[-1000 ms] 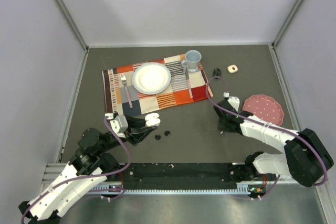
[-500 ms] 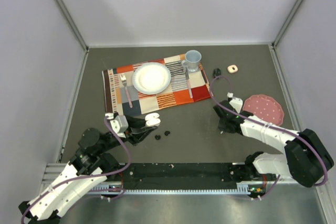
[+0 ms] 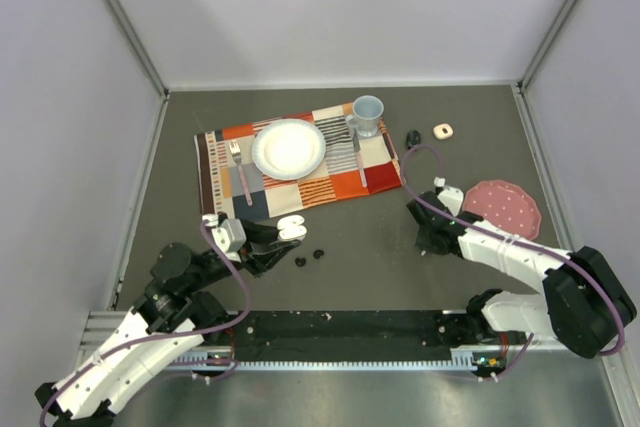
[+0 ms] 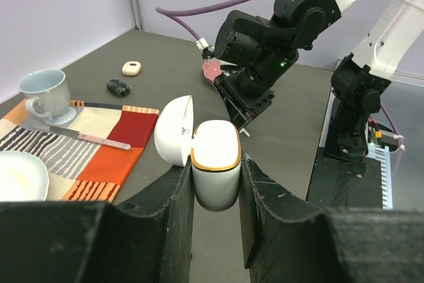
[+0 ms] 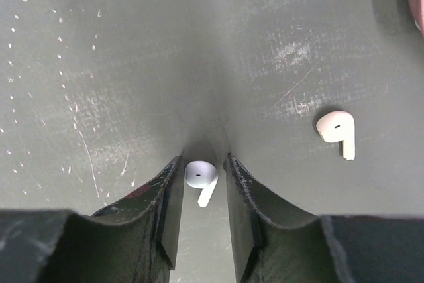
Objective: Insert the wireless bluetooth earbuds into the charging case
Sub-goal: Pick up the right earbud from the center of the board.
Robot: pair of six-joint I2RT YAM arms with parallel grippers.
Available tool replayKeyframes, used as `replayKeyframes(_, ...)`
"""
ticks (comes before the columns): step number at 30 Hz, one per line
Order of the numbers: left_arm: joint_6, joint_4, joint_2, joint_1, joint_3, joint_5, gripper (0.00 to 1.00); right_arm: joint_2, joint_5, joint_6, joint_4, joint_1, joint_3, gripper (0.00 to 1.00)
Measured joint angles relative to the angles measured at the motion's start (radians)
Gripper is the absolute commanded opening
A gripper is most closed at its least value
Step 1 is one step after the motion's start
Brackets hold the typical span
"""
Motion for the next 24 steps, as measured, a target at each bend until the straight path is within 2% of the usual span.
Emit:
replayKeyframes(12, 0.000, 0.000, 0.002, 0.000, 0.000, 0.000, 0.00, -0.001, -0.007, -0.002, 0.002, 0.000, 0.000, 0.33)
replayKeyframes(24, 0.000, 0.000, 0.009, 0.000, 0.000, 0.000, 0.00, 0.000, -0.004, -0.007, 0.001, 0.007, 0.000, 0.22)
